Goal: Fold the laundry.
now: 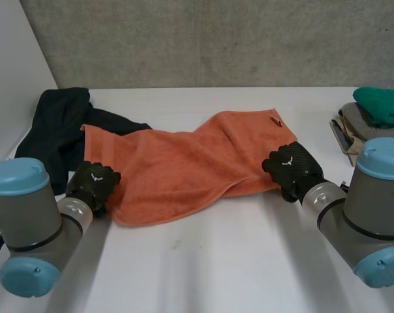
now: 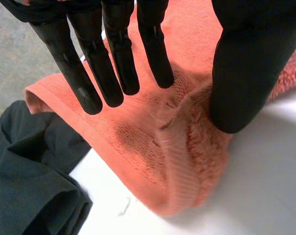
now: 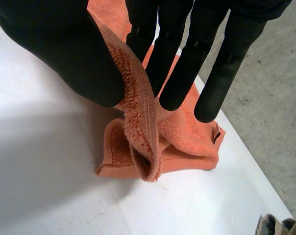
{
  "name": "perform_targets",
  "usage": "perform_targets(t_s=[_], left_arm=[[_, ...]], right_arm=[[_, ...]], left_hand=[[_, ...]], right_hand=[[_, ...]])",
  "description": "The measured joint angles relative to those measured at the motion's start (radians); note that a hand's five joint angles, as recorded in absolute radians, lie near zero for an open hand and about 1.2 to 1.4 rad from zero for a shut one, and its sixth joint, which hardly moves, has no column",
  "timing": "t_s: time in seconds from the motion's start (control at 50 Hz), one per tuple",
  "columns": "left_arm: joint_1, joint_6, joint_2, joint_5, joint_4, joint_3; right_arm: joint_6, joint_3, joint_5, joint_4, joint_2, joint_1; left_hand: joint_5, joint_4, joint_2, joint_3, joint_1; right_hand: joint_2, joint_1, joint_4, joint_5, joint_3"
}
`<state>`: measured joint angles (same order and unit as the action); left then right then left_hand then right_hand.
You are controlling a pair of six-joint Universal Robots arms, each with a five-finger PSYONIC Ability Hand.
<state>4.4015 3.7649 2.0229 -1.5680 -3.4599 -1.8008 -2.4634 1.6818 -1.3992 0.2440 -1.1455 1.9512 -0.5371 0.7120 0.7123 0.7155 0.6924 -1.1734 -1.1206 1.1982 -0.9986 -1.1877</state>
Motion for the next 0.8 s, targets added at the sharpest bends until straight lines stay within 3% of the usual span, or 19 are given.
perform_targets(t_s=[0.06, 0.08, 0.1, 0.26, 0.4, 0.54, 0.68, 0.8], left_arm=[[0.0, 0.003, 0.0, -0.002, 0.015, -0.002], [0.001, 0.003, 0.0, -0.002, 0.018, -0.002], [0.003, 0.003, -0.001, -0.002, 0.022, -0.002], [0.035, -0.027, -0.112, 0.0, 0.071, -0.012], [0.055, -0.16, -0.416, 0.041, 0.22, 0.019], [0.087, -0.266, -0.599, 0.102, 0.35, 0.113], [0.092, -0.256, -0.507, 0.104, 0.452, 0.193], [0.064, -0.173, -0.232, 0.051, 0.452, 0.316]], right_arm=[[0.0, -0.002, -0.001, -0.002, 0.001, 0.0], [0.0, -0.002, -0.001, -0.002, 0.001, 0.0], [0.001, -0.004, -0.002, -0.004, 0.0, -0.001], [0.014, -0.038, -0.015, -0.089, -0.058, -0.018], [0.062, -0.176, -0.012, -0.373, -0.236, -0.054], [0.076, -0.357, 0.022, -0.592, -0.346, -0.071], [0.142, -0.459, 0.04, -0.739, -0.262, -0.071], [0.216, -0.544, 0.015, -0.782, -0.057, -0.057]], left_hand=[[-0.091, 0.093, 0.107, 0.093, 0.129], [-0.305, 0.314, 0.313, 0.308, 0.371], [-0.407, 0.421, 0.426, 0.418, 0.445], [-0.433, 0.485, 0.48, 0.472, 0.445], [-0.433, 0.485, 0.481, 0.472, 0.445], [-0.433, 0.485, 0.481, 0.472, 0.445], [-0.433, 0.485, 0.481, 0.472, 0.445], [-0.433, 0.485, 0.483, 0.474, 0.445]], right_hand=[[0.0, 0.0, 0.0, 0.0, 0.0], [0.0, 0.0, 0.0, 0.0, 0.0], [0.0, 0.0, 0.0, 0.0, 0.0], [0.0, 0.0, 0.0, 0.0, 0.0], [0.0, 0.0, 0.0, 0.0, 0.0], [0.0, 0.0, 0.0, -0.004, 0.0], [0.0, 0.0, 0.0, -0.005, 0.0], [0.0, 0.0, 0.0, -0.005, 0.0]])
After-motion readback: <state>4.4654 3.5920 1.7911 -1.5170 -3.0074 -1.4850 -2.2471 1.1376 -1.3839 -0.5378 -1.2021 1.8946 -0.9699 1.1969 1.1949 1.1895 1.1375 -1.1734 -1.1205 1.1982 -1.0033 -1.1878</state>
